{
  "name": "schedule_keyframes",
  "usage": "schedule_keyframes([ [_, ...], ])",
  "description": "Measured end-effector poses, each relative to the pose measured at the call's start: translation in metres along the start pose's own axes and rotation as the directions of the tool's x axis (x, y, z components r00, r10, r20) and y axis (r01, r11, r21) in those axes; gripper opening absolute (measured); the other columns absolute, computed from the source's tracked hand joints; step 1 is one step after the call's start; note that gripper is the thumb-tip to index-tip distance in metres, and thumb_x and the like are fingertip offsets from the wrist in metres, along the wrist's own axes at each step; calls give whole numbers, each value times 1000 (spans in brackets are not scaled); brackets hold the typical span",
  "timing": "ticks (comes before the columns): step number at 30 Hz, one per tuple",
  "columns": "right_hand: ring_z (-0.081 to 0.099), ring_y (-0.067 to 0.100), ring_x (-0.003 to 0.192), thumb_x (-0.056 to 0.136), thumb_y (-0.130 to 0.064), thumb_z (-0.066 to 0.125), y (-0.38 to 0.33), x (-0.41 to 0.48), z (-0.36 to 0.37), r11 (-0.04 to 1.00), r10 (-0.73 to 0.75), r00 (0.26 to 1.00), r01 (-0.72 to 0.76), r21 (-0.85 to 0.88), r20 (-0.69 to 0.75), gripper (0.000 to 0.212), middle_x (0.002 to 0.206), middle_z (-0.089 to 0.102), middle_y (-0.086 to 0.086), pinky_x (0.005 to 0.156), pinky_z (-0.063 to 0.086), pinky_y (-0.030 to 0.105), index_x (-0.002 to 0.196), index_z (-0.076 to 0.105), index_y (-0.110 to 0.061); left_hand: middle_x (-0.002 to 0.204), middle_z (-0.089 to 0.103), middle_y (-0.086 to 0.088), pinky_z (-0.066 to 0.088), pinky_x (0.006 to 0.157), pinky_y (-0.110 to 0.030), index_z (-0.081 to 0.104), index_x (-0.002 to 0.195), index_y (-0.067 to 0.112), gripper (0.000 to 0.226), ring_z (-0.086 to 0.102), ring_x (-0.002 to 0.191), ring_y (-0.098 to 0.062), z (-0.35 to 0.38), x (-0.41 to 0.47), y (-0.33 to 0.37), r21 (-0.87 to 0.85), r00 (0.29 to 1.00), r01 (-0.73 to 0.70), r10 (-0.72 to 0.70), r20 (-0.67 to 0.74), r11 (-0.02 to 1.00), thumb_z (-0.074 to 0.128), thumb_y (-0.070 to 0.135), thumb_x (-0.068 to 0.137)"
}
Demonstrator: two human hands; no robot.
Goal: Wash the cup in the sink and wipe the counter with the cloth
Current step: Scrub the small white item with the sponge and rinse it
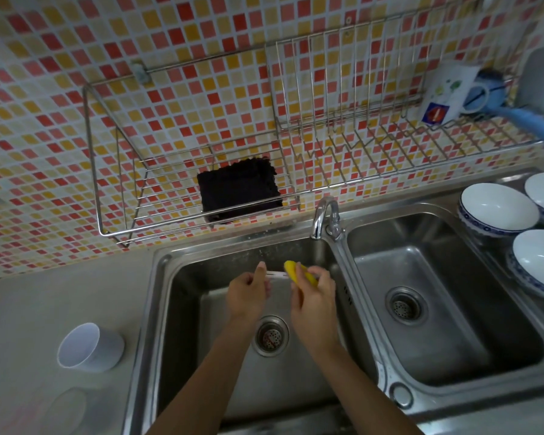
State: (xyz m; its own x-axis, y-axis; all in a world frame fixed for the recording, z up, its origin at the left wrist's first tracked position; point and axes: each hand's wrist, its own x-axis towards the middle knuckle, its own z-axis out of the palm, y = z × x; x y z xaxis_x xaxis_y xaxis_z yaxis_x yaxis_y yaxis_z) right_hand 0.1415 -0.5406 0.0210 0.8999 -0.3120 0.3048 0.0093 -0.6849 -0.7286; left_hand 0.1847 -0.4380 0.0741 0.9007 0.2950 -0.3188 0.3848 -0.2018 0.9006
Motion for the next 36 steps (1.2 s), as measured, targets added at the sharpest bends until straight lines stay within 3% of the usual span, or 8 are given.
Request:
schedule_keyframes([
  [4, 51, 16, 100, 86, -9, 62, 2, -4, -10, 981, -189, 979, 192, -35, 74, 43, 113, 55, 5, 82, 43, 18, 128, 59, -21, 67, 69, -2, 49, 68, -27, 69, 70, 11, 36, 64, 67, -16, 0, 4, -4, 191, 994, -105, 108, -3, 976, 59, 36, 93],
  [10, 54, 39, 105, 91, -8, 50, 79, 80, -30, 946, 301, 953, -296, -130, 23, 37, 123, 51, 22, 89, 47, 45, 127, 47, -1, 79, 63, 13, 38, 65, 4, 70, 91, 22, 5, 57, 72, 5, 2, 12, 8, 364, 894, -442, 368, 257, 820, 65, 21, 90],
  [16, 60, 39, 102, 94, -13, 47, 84, 112, -16, 966, 257, 924, -241, -91, 284, 46, 117, 59, 19, 88, 51, 45, 137, 32, -19, 88, 72, 0, 43, 70, -3, 72, 100, 15, 14, 65, 79, -9, 32, 16, 23, 340, 825, -545, 416, 383, 767, 69, 15, 86],
  [21, 58, 21, 109, 98, -13, 45, 89, 96, -20, 965, 212, 889, -256, 57, 406, 46, 121, 59, 4, 88, 39, 24, 143, 38, -20, 81, 72, 1, 47, 70, -9, 73, 93, 15, 12, 66, 74, -11, 51, 16, 29, 269, 784, -590, 460, 417, 761, 70, 10, 84],
  [25, 57, 19, 104, 97, -8, 37, 108, 71, -22, 790, 447, 845, -527, 314, 292, 50, 128, 59, 7, 97, 45, 37, 141, 43, -32, 86, 72, 0, 52, 74, -19, 74, 94, 16, 13, 67, 77, -12, 55, 18, 22, 263, 773, -607, 481, 412, 750, 72, 11, 82],
  [28, 60, 26, 72, 99, -8, 33, 104, 51, -24, 477, 617, 696, -701, 529, 367, 42, 103, 65, 16, 70, 54, 43, 124, 52, -35, 88, 72, -1, 56, 78, -26, 75, 95, 16, 13, 67, 79, -13, 54, 21, 20, 256, 769, -610, 483, 418, 750, 72, 12, 83],
  [31, 57, 24, 57, 101, -10, 34, 100, 35, -30, 294, 640, 640, -716, 633, 425, 30, 91, 61, 20, 49, 49, 30, 123, 52, -18, 88, 73, 0, 56, 80, -30, 75, 95, 15, 13, 68, 81, -13, 53, 23, 20, 250, 772, -611, 496, 398, 751, 72, 13, 82],
  [36, 57, 27, 62, 98, -7, 32, 100, 24, -35, 177, 641, 605, -716, 675, 473, 32, 101, 59, 25, 48, 50, 29, 116, 53, -24, 89, 75, 3, 57, 84, -29, 75, 97, 19, 15, 69, 83, -9, 49, 21, 18, 230, 753, -627, 504, 423, 744, 73, 15, 83],
])
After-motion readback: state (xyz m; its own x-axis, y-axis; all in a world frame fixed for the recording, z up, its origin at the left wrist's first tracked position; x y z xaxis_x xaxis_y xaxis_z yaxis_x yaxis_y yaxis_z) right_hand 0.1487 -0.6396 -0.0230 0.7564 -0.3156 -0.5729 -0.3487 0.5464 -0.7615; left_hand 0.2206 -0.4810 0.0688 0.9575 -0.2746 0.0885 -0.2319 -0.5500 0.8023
